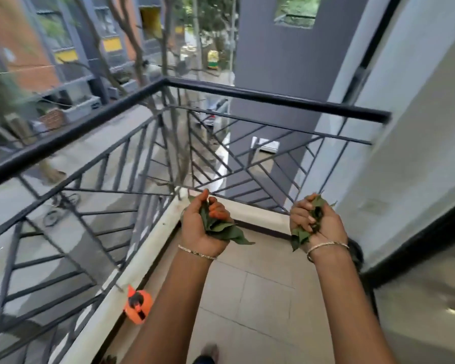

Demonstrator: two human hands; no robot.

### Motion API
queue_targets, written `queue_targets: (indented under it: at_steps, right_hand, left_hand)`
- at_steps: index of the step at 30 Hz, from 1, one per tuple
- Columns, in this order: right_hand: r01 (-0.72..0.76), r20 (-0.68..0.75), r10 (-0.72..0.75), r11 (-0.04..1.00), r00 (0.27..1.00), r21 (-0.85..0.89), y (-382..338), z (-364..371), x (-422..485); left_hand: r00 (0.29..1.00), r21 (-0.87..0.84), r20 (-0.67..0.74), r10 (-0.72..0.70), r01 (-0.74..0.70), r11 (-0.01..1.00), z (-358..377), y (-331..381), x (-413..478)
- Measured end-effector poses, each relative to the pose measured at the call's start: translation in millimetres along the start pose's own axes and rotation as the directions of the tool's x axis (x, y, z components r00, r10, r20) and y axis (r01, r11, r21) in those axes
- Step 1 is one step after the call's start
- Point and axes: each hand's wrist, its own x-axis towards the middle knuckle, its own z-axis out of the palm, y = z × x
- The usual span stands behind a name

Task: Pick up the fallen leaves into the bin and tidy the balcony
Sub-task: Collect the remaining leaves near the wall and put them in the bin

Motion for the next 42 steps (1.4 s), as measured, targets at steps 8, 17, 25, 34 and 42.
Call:
queue_targets:
  at_steps: [8, 17, 25, 34, 42]
  right_hand:
    - [0.215, 0.018, -0.217, 0.973, 0.976, 0.079, -70.5, -24.7, 46.5]
    - [0.480, -0.109, -0.469, 0.869, 0.876, 0.120, -157.0, -23.3, 94.3]
    - [0.701, -0.291, -0.643, 0.687, 0.708, 0.189, -210.3, -70.4, 87.5]
    - [0.812, -0.623, -0.579, 0.560, 0.526, 0.166, -300.0, -160.4, 118.9]
    - [0.823, -0.750, -0.476, 0.545, 0.459, 0.159, -397.0, -233.3, 158.0]
  left_hand:
    - [0.959, 0.060, 0.004, -0.284, 0.284, 0.957, 25.3, -32.9, 131.4]
    - [0.841, 0.119, -0.005, -0.541, 0.538, 0.835, 79.6, -71.7, 277.3]
    - [0.680, 0.167, -0.121, -0.723, 0.732, 0.661, 83.2, -157.4, 366.8]
    - [0.536, 0.198, -0.366, -0.761, 0.844, 0.499, 49.4, -279.9, 479.1]
    - [0.491, 0.309, -0.624, -0.609, 0.870, 0.385, 7.7, -394.7, 584.6]
